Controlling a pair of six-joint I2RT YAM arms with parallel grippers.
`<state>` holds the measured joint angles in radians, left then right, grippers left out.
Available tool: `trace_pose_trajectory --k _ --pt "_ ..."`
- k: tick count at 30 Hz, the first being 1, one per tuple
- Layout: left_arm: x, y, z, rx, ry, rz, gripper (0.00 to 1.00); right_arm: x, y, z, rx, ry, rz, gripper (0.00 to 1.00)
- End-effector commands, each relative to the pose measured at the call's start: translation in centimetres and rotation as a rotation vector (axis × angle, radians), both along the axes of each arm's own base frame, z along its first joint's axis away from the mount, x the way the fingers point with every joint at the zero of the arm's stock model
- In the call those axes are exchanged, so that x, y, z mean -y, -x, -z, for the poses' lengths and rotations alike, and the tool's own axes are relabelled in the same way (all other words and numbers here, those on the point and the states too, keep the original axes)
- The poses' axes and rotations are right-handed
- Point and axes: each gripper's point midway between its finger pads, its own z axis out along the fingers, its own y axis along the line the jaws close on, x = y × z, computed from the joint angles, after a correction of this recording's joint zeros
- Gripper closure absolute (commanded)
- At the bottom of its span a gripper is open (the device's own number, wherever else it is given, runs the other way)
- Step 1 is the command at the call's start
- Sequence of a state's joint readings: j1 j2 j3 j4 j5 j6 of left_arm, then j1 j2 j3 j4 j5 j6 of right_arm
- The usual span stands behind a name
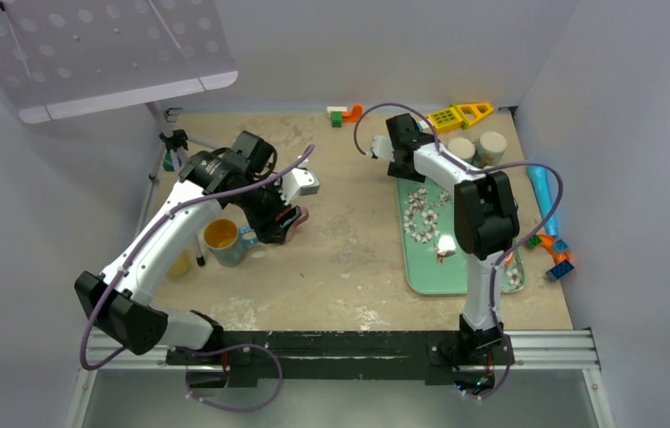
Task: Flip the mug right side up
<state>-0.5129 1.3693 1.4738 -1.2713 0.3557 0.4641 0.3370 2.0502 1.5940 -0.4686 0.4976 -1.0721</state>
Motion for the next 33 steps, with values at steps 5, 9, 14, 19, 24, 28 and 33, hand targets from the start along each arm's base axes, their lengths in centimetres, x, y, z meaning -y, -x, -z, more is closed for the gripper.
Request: trace_pose_trajectory --k 5,9,14,19,24,28,33 --pt "0.5 -0.2 -0.5 0.003 0.025 0.013 0.35 2.6 -1.6 0.3 -0.013 0.047 0.02 0.22" --pt "0.5 -0.2 -0.6 0.008 0.027 0.014 0.35 2.8 -1.1 1.8 -0.048 0.042 0.014 0.35" --pt "0.7 -0.4 -0.7 0.011 0.031 0.012 0.35 3.4 -0.8 2.3 -0.072 0.078 0.021 0.43" --pt "0.6 -0.5 -0.6 0.009 0.025 0.01 0.35 3.0 -1.1 1.9 -0.054 0.06 0.01 0.64" --pt "0.7 -0.6 -0.5 0.006 0.022 0.009 0.35 2.6 -1.3 1.0 -0.032 0.065 -0.003 1.0" --pt "0.7 -0.6 -0.6 0.008 0.022 0.007 0.35 1.6 -1.7 -0.7 0.017 0.054 -0.024 1.0" --pt "0.6 -0.4 -1.0 0.017 0.032 0.008 0.35 0.3 -3.2 -5.5 0.189 -0.035 0.007 1.0"
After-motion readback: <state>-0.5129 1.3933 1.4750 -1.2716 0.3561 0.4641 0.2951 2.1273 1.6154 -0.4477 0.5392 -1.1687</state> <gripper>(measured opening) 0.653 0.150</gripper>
